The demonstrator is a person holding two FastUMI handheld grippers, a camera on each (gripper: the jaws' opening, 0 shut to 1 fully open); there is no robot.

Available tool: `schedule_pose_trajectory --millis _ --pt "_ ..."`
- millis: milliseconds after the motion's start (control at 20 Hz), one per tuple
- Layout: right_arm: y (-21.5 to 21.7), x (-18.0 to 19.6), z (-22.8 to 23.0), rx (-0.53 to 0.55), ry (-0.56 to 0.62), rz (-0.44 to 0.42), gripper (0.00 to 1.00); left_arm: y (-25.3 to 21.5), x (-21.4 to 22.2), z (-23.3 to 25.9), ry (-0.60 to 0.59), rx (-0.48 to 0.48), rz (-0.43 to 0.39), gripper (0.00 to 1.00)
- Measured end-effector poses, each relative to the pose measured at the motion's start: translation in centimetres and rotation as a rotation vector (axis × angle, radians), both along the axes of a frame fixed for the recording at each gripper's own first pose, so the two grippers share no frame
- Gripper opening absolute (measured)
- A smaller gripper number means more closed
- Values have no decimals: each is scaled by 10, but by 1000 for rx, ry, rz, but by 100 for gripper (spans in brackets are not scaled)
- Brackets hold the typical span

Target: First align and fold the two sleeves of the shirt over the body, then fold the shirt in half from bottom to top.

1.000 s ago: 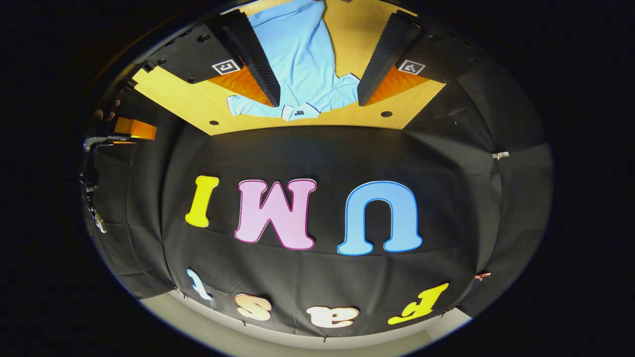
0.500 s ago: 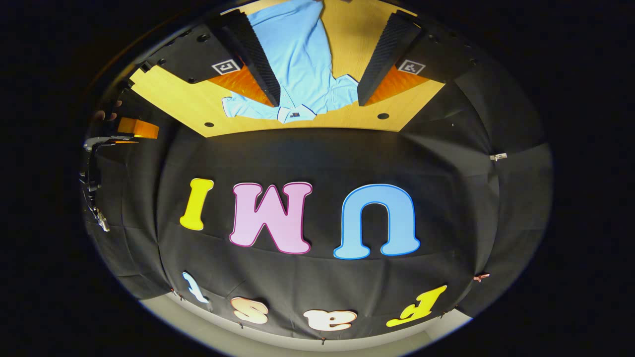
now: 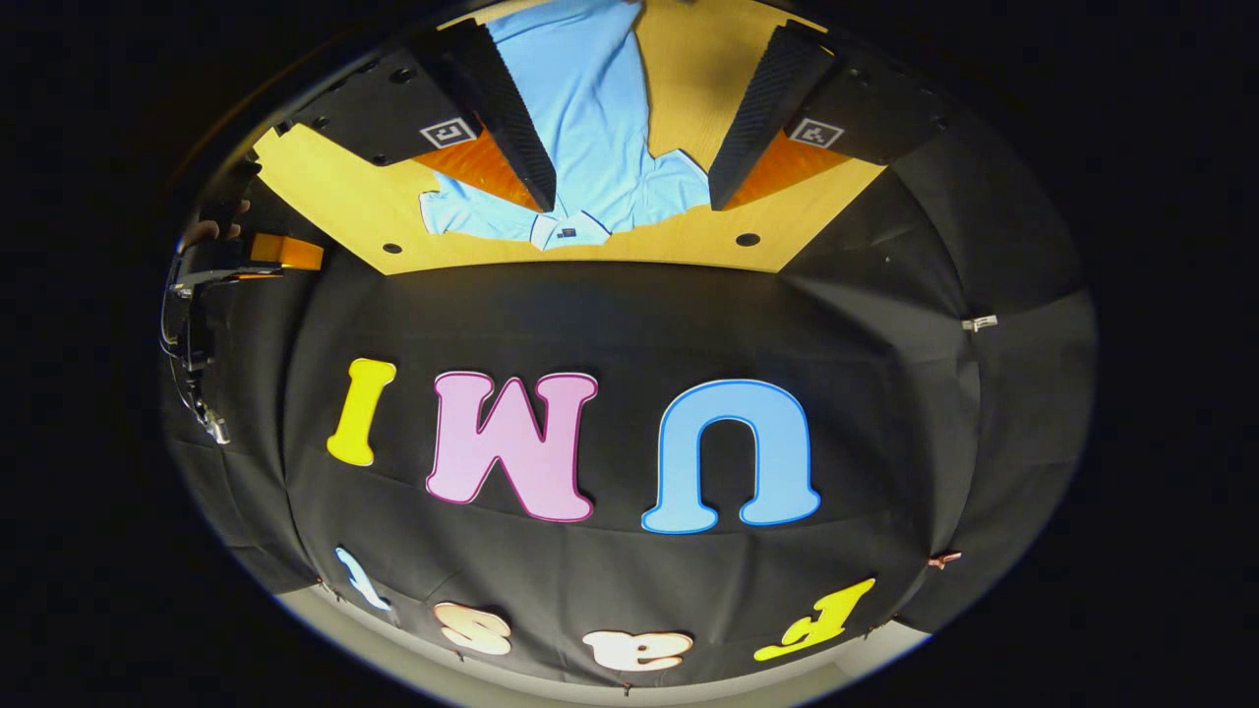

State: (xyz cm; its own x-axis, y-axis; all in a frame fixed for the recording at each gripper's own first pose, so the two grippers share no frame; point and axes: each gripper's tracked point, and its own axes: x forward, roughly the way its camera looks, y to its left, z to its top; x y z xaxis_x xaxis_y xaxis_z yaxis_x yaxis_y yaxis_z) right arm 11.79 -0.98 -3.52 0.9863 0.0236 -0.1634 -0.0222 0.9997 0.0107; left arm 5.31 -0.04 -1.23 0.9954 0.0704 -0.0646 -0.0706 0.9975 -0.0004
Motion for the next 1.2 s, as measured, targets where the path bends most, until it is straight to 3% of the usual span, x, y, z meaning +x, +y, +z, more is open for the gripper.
schedule_pose_trajectory --millis 400,800,1050,1200 --pt "-8 110 -46 -46 147 10 98 21 30 -15 63 -13 95 99" --pt "-24 233 -102 -43 271 -40 98 38 60 -34 151 -19 146 99" --pt "-31 279 -153 4 387 -66 98 34 81 -37 170 -31 143 99" --pt "-30 288 -184 48 472 -77 99 29 88 -40 181 -44 129 99"
